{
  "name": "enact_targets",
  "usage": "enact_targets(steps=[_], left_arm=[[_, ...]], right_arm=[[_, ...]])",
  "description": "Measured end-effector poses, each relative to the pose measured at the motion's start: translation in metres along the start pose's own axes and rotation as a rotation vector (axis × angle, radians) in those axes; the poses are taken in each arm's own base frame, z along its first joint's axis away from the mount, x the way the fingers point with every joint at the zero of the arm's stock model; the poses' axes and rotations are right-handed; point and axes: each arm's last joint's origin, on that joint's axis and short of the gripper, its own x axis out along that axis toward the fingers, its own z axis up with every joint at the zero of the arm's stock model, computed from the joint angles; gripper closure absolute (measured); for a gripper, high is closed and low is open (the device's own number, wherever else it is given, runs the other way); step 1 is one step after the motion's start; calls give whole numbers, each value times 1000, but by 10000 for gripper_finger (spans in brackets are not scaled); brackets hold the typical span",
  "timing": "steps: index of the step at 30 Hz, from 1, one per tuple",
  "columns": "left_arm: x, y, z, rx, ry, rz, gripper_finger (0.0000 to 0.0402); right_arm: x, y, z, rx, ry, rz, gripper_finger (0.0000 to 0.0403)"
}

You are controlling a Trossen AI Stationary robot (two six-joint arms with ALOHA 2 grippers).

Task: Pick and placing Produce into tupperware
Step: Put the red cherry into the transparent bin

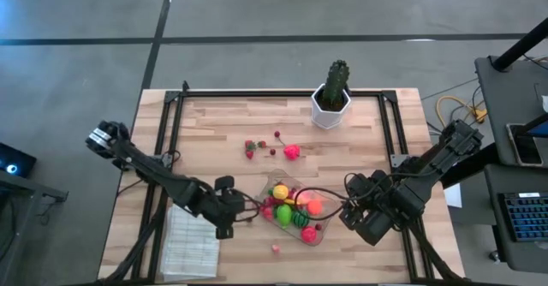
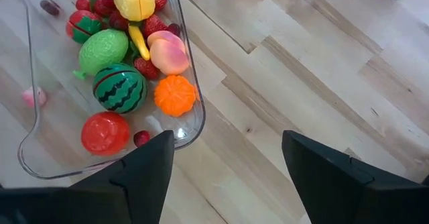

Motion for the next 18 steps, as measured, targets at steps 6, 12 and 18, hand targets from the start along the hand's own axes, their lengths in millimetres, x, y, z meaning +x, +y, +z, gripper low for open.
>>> enact_targets(steps=[6,12,18], left_arm=[[25,-6,-4,-60,49,30,306],[36,-12,-4,-59,29,32,203],[47,-15,-10,-43,73,18,146]], right_arm=[[0,1,0,6,-1,11,139],[0,2,0,9,-1,16,132],[1,2,0,7,-1,14,136]])
